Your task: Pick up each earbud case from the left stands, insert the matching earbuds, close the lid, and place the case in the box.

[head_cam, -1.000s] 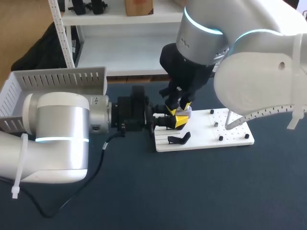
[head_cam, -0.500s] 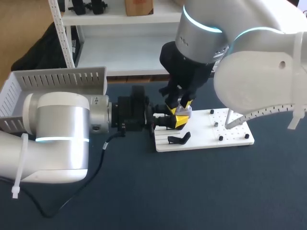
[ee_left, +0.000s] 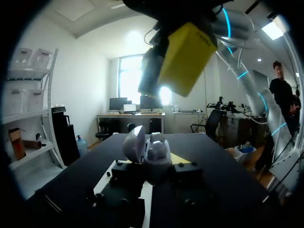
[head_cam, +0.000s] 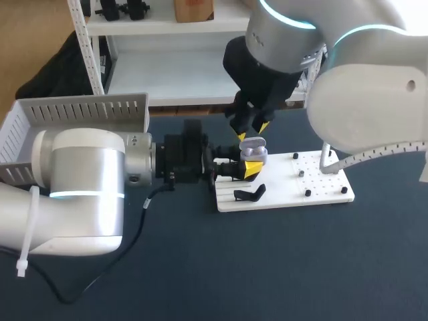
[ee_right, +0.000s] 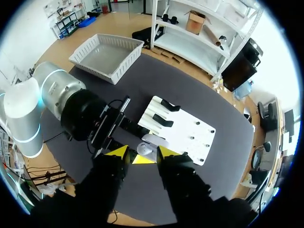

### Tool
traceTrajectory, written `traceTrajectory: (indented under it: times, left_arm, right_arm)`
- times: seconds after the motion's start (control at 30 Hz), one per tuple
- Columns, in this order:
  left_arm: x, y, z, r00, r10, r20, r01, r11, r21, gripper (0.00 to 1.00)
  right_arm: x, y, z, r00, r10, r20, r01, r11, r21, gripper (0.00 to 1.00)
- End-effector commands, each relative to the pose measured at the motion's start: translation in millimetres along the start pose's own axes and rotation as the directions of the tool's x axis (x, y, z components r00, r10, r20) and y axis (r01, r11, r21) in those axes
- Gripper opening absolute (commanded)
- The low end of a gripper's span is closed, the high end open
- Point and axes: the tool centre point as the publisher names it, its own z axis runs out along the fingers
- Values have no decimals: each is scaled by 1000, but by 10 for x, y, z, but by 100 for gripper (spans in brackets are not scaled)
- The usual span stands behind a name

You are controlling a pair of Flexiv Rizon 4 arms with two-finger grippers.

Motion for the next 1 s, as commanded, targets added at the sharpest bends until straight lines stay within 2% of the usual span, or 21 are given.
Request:
traceTrajectory:
  times: [0.03, 0.2, 0.33, 0.47, 0.7, 1.0]
  left_arm:
    - [16, -2, 8, 1000, 2, 5, -2, 1000, -3, 0]
    - [16, -2, 8, 1000, 2, 5, -2, 1000, -3, 0]
    - [16, -2, 8, 1000, 2, 5, -2, 1000, -3, 0]
    - [16, -2, 8, 1000, 2, 5, -2, 1000, -3, 0]
    - [16, -2, 8, 1000, 2, 5, -2, 1000, -3, 0]
    - [16, -2, 8, 1000, 2, 5, -2, 1000, -3, 0]
  right_arm:
    - [-73, -82, 53, 1000, 24, 17, -24, 1000, 8, 38]
    - [-230, -216, 121, 995, 97, 39, -98, 995, 21, 40]
    - [-334, -278, 219, 988, 149, 39, -150, 988, 31, 36]
    - [-381, -294, 343, 982, 186, 26, -187, 981, 50, 37]
    - [-354, -361, 530, 972, 236, -6, -235, 969, 79, 35]
    - [-212, -436, 581, 965, 261, -38, -256, 961, 100, 35]
